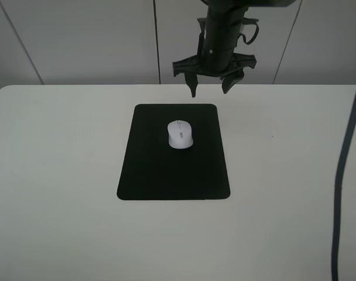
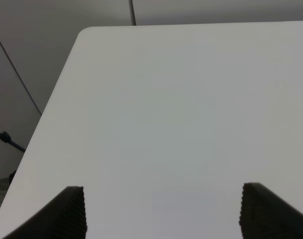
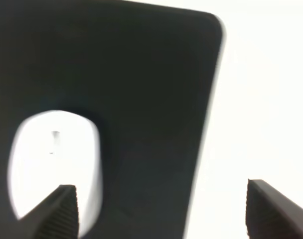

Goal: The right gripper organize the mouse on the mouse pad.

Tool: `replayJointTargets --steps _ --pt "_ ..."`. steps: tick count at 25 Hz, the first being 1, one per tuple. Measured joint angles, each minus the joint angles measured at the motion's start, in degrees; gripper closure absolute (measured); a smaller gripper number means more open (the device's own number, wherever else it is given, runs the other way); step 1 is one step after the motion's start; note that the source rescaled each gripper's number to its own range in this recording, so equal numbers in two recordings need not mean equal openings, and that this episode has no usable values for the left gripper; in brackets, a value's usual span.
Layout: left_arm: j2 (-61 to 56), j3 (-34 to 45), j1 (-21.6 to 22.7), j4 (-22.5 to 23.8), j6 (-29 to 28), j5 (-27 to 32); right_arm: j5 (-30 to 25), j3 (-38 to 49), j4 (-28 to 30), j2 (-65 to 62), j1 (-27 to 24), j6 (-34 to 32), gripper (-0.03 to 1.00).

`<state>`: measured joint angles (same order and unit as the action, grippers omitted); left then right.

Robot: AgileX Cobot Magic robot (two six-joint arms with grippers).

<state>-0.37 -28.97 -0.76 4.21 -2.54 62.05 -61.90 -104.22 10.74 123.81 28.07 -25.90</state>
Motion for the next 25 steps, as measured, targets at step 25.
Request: replayJointTargets --steps 25 --pt "0.0 0.0 0.0 0.0 0.0 0.0 -0.1 27.0 -1.0 -23.9 -22.6 7.4 0.63"
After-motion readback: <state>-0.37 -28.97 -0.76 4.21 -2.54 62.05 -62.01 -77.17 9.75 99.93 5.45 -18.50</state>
